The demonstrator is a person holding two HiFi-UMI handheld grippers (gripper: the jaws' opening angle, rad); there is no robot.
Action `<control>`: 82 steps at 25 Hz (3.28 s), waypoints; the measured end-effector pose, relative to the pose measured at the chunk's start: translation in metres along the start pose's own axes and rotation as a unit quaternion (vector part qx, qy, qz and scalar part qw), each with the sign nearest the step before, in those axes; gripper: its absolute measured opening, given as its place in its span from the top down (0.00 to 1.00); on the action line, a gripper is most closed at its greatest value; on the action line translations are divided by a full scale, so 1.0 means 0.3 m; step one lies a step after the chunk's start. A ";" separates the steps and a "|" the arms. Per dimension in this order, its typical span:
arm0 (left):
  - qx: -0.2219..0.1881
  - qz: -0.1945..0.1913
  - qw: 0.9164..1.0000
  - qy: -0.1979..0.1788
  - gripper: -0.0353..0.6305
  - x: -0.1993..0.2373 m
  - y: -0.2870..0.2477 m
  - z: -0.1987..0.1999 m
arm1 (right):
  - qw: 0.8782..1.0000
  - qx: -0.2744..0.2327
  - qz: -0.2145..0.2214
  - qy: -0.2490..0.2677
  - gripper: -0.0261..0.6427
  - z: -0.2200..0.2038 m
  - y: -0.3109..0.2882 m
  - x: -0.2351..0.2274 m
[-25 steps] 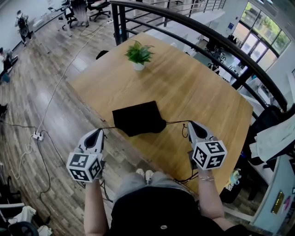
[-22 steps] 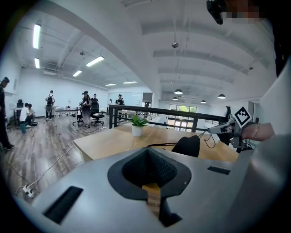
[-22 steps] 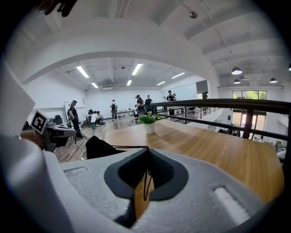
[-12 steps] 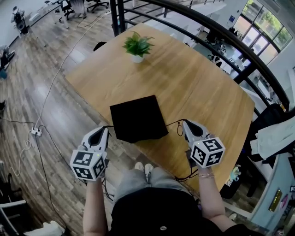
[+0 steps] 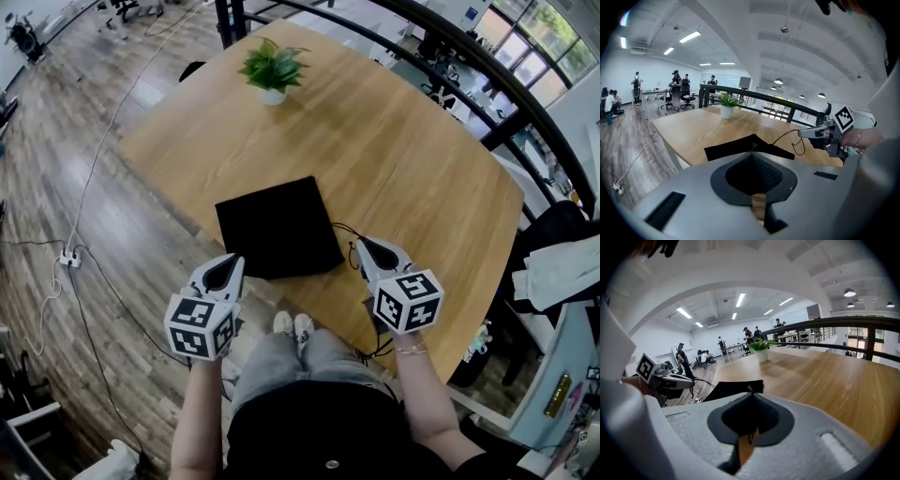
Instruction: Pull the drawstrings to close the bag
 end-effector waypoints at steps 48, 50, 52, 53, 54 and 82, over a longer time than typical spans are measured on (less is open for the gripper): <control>-0.048 -0.066 0.997 0.011 0.58 -0.196 0.080 0.017 | 0.994 -0.084 0.063 0.009 0.72 0.142 0.123 0.225; -0.054 -0.077 0.995 0.011 0.60 -0.212 0.091 0.024 | 0.993 -0.086 0.074 0.016 0.73 0.150 0.132 0.250; -0.061 -0.083 0.995 0.008 0.66 -0.229 0.100 0.031 | 0.993 -0.088 0.081 0.022 0.76 0.154 0.142 0.271; -0.064 -0.085 0.994 0.005 0.68 -0.238 0.104 0.034 | 0.992 -0.090 0.085 0.026 0.77 0.157 0.148 0.278; -0.067 -0.086 0.994 0.004 0.70 -0.246 0.108 0.037 | 0.991 -0.092 0.090 0.032 0.78 0.160 0.154 0.285; -0.064 -0.094 0.993 0.018 0.92 -0.320 0.133 -0.046 | 0.984 -0.122 0.092 0.091 0.97 0.154 0.229 0.350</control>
Point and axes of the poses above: the fingertips, and each gripper's own axes: y backward along the fingers, x to its left, z out of its top, the point moved 7 cm from there along y, backward along the fingers, and after that the axes turned 8 degrees about y, right-handed, at the moved point
